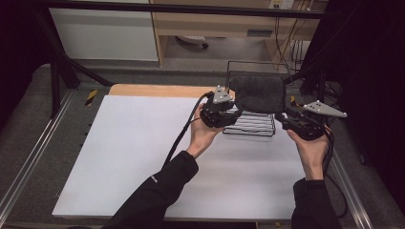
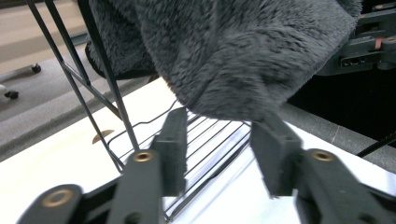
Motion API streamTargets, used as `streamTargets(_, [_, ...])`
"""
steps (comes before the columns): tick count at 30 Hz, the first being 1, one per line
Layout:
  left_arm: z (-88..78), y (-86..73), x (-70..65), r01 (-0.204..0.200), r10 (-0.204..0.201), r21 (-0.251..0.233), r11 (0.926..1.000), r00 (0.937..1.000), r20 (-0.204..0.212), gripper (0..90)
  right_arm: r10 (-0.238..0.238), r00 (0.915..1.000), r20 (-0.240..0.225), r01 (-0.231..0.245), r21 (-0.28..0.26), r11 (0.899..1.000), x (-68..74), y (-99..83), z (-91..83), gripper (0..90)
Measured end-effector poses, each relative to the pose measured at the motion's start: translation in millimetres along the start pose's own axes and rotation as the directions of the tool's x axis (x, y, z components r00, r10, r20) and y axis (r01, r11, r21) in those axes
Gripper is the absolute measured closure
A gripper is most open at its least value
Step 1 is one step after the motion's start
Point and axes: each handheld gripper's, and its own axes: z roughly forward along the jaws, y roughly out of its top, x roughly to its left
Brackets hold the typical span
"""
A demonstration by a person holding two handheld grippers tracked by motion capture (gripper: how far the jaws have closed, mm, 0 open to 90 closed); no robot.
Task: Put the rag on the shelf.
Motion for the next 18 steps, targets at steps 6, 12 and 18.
streamTargets(6, [10.2,-8.1,2.7,0.005,-0.005,0.018,0.9998,1.0000,-0.001,50.5,0.036,0.9993,0.012,-0.036,0.005,0.999,-5.9,-13.2,14.7,43.2])
streamTargets(12, [10.3,-17.7,7.3,0.014,-0.014,0.034,0.9993,0.9999,-0.004,45.0,0.034,0.9994,-0.002,-0.034,-0.001,0.999,-8.1,-25.0,22.2,36.8])
streamTargets(18, [1.6,-24.6,12.4,0.035,-0.036,0.045,0.9983,0.9992,0.019,37.1,0.016,0.9996,-0.023,-0.017,-0.006,1.000,-2.3,-26.1,19.0,28.3])
